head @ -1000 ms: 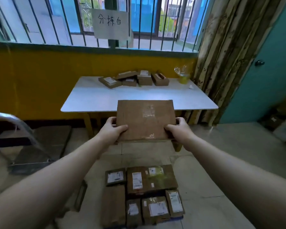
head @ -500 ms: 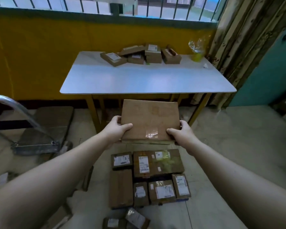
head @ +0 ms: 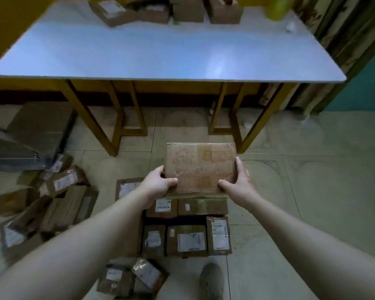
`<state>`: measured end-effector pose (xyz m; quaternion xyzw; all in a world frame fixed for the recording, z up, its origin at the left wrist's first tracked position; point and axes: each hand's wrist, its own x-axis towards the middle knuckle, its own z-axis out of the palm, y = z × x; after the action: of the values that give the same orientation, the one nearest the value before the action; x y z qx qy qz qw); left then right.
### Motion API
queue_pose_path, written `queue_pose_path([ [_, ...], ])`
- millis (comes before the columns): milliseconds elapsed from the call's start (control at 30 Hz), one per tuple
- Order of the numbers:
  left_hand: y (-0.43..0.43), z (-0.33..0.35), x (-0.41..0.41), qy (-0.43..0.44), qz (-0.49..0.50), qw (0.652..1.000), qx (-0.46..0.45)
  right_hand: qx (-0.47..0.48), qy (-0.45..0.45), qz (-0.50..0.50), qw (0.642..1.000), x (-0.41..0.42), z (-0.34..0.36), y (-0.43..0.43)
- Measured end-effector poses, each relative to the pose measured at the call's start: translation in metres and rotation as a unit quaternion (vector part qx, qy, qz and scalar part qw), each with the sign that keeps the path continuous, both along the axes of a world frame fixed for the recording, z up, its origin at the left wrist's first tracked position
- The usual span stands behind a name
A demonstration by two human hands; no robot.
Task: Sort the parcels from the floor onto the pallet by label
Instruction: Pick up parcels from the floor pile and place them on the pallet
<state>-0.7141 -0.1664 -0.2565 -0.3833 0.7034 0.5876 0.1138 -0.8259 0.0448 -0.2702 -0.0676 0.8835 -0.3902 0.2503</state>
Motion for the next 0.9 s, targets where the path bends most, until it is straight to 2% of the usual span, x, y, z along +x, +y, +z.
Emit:
queue_pose_path([
  [233,0.05,-0.129,-0.055,-0.055,0.041,0.997,-0.043,0.034,-0.04,-0.017,0.998,-0.044,-0.142,0.04],
  [467,0.06,-0.251,-0.079,-0.056,0.024,0.997,-0.039,-0.006,-0.102,0.024,0.994,-0.077,-0.256,0.049],
  [567,0.062,-0.285,-0.086,-0.046,0.029,0.998,-0.039,-0.004,-0.099,0.036,0.994,-0.087,-0.286,0.045],
  [833,0.054,-0.328,-0.098,-0.045,-0.047,0.987,-0.149,-0.01,-0.089,0.031,0.996,-0.096,-0.323,0.038],
  [900,0.051,-0.33,-0.096,-0.056,-0.06,0.988,-0.131,0.009,-0.083,0.033,0.996,-0.093,-0.326,0.038],
])
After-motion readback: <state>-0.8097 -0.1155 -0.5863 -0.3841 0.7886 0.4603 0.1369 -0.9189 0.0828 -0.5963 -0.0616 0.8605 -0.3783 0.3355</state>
